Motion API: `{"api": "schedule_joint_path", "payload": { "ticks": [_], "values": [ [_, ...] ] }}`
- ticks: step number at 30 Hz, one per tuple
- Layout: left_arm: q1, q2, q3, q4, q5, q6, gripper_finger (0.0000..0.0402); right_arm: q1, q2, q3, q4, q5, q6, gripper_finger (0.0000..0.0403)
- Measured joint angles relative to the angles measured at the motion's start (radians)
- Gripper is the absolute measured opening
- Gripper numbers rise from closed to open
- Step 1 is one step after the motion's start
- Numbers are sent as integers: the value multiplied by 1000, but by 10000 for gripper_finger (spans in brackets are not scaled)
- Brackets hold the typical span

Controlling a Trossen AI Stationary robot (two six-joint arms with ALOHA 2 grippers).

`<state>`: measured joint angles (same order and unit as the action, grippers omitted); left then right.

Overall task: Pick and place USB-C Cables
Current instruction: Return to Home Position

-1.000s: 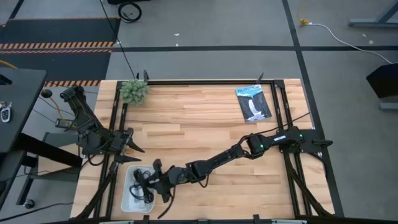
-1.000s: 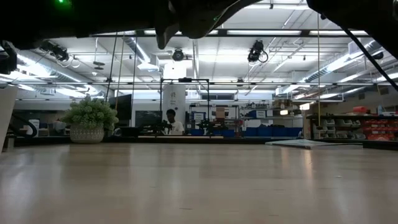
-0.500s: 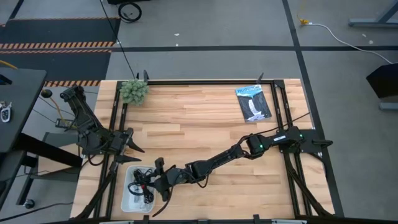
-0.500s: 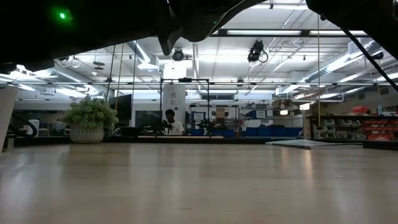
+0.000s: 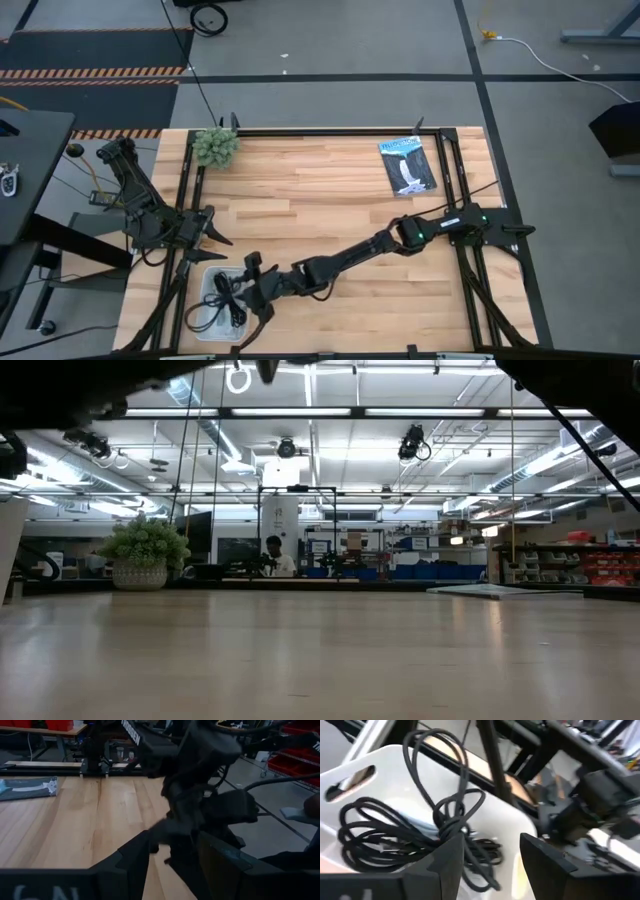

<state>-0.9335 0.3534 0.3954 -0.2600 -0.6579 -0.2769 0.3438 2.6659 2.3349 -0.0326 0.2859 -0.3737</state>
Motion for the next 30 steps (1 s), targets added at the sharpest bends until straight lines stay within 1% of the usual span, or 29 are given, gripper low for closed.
{"api": "schedule_joint_path", "payload": {
  "ticks": [2,4,6,8,12,15,17,19,21,26,28,30],
  "values": [
    [0,0,0,0,0,0,172,9,-1,22,-34,47,-35,196],
    [0,0,0,0,0,0,172,20,-12,19,-57,124,-84,194],
    [0,0,0,-1,0,-1,172,33,-24,18,-111,231,-136,192],
    [0,0,0,-2,0,-6,172,48,-43,18,-161,361,-183,190],
    [0,0,0,-2,2,-38,172,67,-80,18,-197,594,-279,184],
    [0,0,0,1,33,-79,172,75,-104,17,-223,706,-374,179],
    [0,0,0,8,54,-80,172,78,-137,17,-247,723,-383,173],
    [0,0,0,15,60,-80,172,79,-191,17,-304,699,-318,164],
    [0,0,0,21,60,-80,172,78,-254,18,-396,647,-206,154],
    [0,0,0,22,60,-80,172,54,-364,18,-707,503,140,132],
    [0,0,0,22,60,-81,172,43,-390,18,-800,485,244,126],
    [0,0,0,23,60,-91,172,34,-399,17,-859,486,314,122]
  ]
}}
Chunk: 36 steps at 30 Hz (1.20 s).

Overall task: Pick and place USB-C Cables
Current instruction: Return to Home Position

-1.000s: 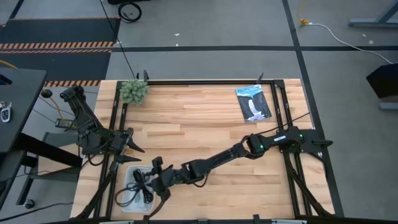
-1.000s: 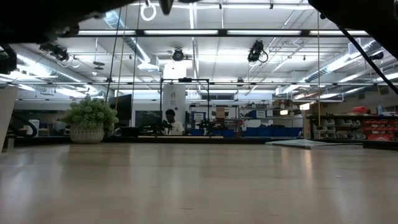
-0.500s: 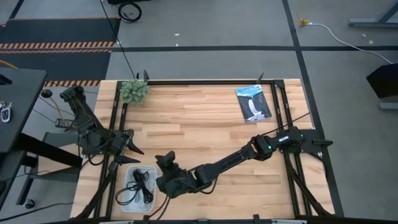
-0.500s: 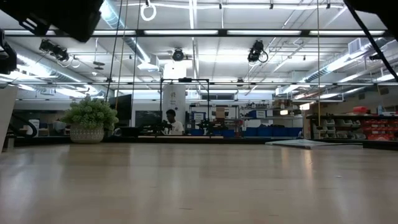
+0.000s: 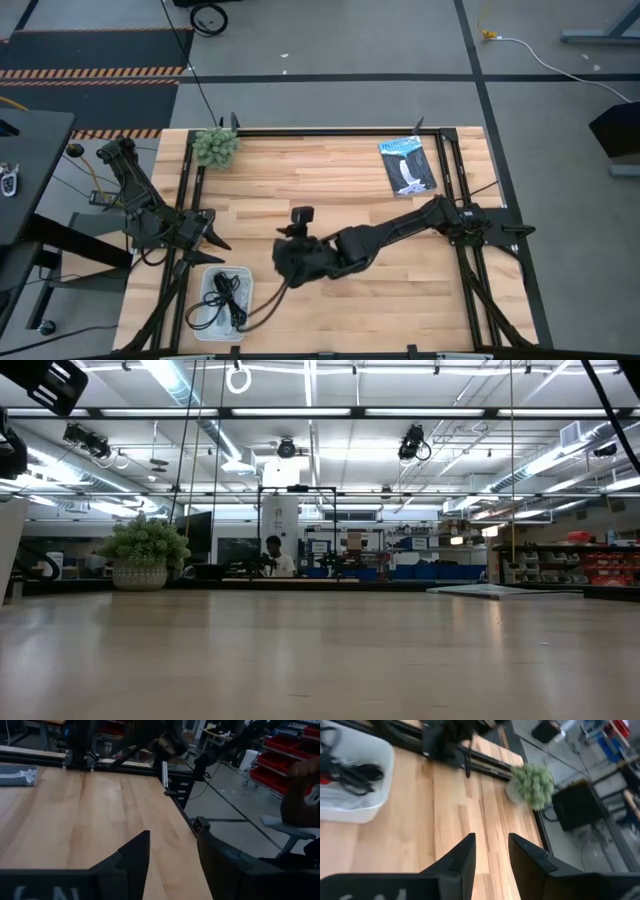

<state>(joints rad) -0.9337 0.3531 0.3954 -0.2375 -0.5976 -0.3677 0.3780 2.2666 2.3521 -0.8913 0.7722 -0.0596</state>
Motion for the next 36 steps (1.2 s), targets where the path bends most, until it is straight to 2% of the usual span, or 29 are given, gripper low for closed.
{"api": "schedule_joint_path", "payload": {
  "ticks": [4,8,12,16,21,27,36],
  "values": [
    [0,0,0,0,-10,-10,172,-9,5,-54,14,33,28,118],
    [0,4,-53,40,-75,55,172,-9,3,-119,18,43,40,118],
    [0,6,-188,243,-67,144,172,-8,-6,-140,-14,57,72,118],
    [0,2,-273,437,15,205,172,12,-21,-139,-77,156,143,118],
    [0,0,-308,518,167,220,172,42,-23,-140,-123,234,196,118],
    [0,-1,-387,723,328,276,172,69,-23,-140,-172,249,255,117],
    [-1,0,-386,709,328,294,171,52,-24,-283,-171,197,386,70]
  ]
}}
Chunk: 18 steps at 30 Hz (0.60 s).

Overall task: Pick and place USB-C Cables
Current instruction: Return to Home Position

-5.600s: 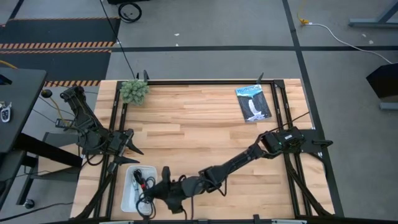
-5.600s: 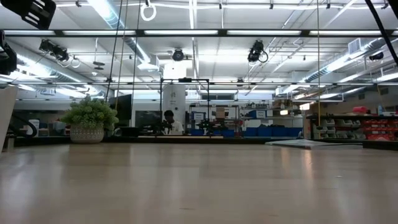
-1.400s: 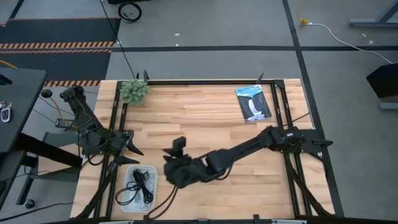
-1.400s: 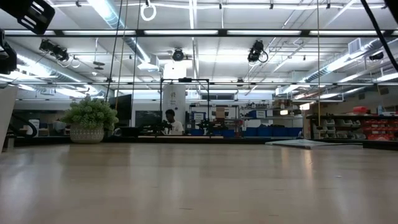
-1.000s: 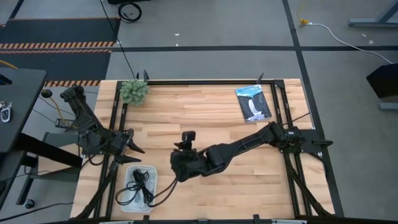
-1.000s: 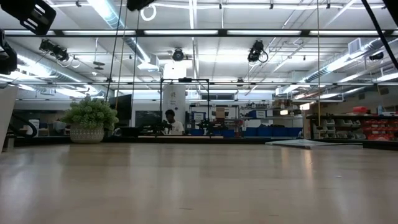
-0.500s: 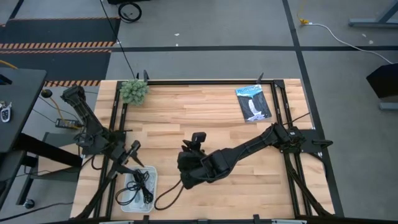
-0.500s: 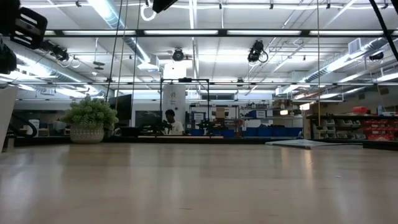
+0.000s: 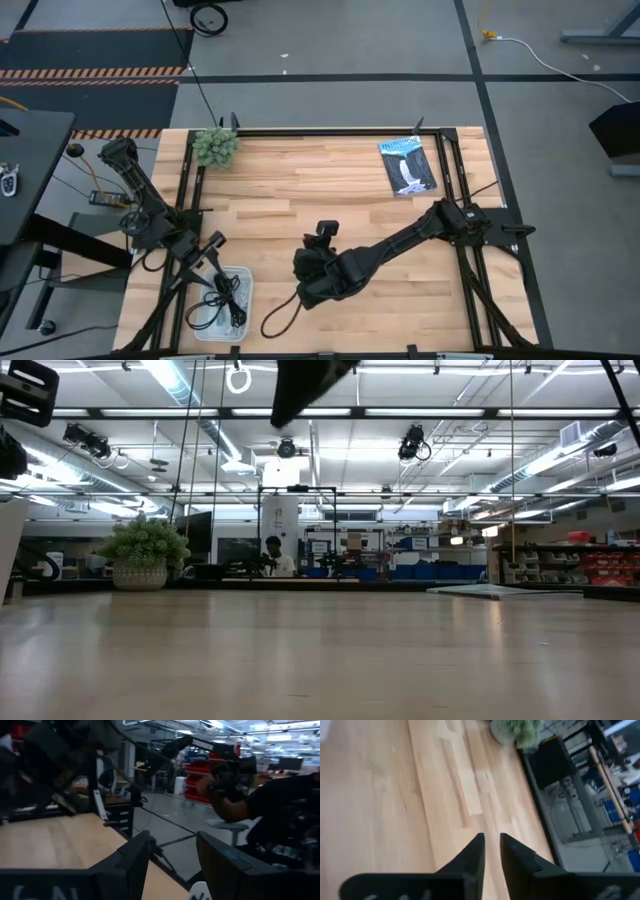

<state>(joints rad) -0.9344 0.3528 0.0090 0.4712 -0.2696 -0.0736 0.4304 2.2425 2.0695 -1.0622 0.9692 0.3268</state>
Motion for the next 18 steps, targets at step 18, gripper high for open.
{"api": "schedule_joint_path", "payload": {
  "ticks": [18],
  "values": [
    [0,-26,-1,-31,-145,54,171,-58,-301,-574,606,-185,-28,13]
  ]
}}
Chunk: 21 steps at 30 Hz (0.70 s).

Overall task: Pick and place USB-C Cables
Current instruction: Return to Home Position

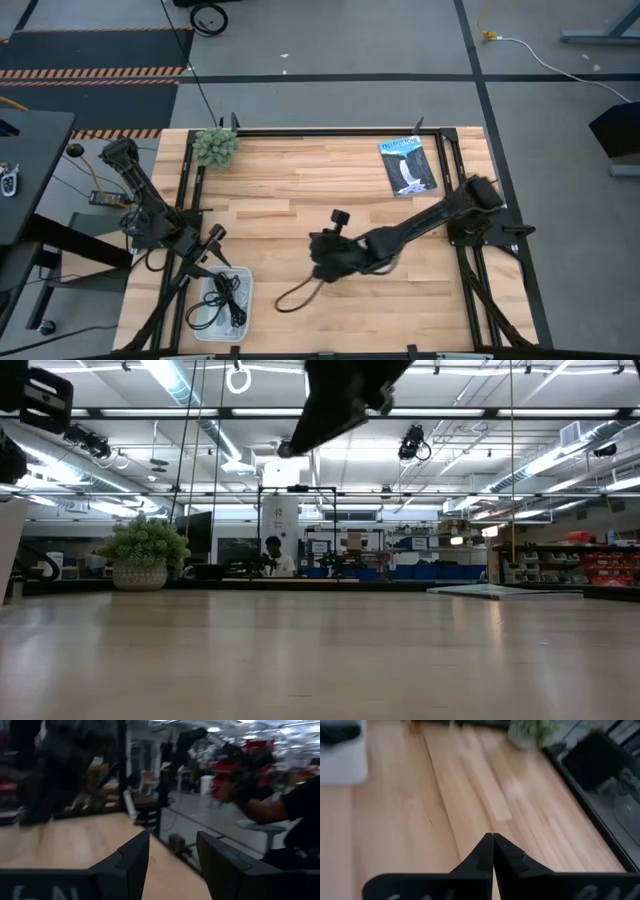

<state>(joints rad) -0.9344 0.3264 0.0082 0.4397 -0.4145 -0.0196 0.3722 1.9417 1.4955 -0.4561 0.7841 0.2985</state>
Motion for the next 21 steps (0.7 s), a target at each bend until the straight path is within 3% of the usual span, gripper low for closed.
{"api": "schedule_joint_path", "payload": {
  "ticks": [7,12,21],
  "values": [
    [0,1,0,-29,-54,-72,171,44,-241,-342,435,42,-108,8],
    [0,0,0,-26,-54,-77,172,64,-382,-572,835,1,-268,14],
    [0,0,0,-26,-54,-79,172,56,-497,-903,1514,-24,-503,11]
  ]
}}
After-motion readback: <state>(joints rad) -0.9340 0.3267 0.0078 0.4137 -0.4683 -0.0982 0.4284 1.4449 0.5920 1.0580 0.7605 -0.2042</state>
